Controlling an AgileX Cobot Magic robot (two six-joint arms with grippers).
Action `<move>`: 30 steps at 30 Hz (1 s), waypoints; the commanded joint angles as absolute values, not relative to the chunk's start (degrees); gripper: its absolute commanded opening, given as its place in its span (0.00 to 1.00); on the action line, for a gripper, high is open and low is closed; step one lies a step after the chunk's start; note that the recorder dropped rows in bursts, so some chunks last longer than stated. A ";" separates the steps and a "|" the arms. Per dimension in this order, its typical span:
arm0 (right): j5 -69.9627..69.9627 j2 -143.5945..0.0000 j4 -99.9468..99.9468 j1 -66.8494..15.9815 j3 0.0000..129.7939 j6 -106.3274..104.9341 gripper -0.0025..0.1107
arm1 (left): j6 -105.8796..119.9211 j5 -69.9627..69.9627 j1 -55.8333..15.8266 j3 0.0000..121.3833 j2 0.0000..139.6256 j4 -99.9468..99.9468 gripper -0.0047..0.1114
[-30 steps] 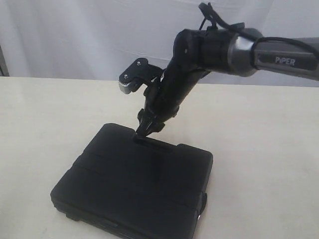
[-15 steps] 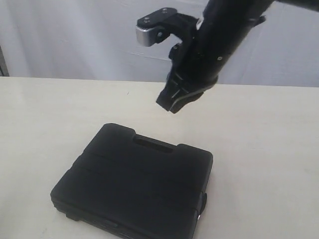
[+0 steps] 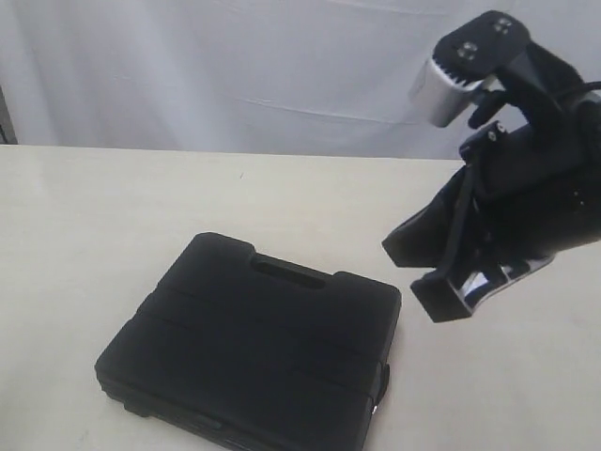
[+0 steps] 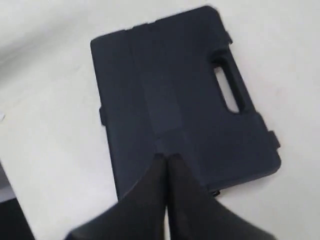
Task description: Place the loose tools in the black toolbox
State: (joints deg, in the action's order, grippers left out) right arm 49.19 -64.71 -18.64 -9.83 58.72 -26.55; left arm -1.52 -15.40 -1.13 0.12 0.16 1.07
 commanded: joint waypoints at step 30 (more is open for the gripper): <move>34.95 -46.64 -25.72 0.44 49.92 -28.52 0.02 | -1.54 -15.43 -1.25 0.00 0.00 1.21 0.04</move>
State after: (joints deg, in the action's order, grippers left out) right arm 37.86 -49.88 -22.66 -4.70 53.64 -27.86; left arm -1.62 -15.40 -1.13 0.12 0.16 1.07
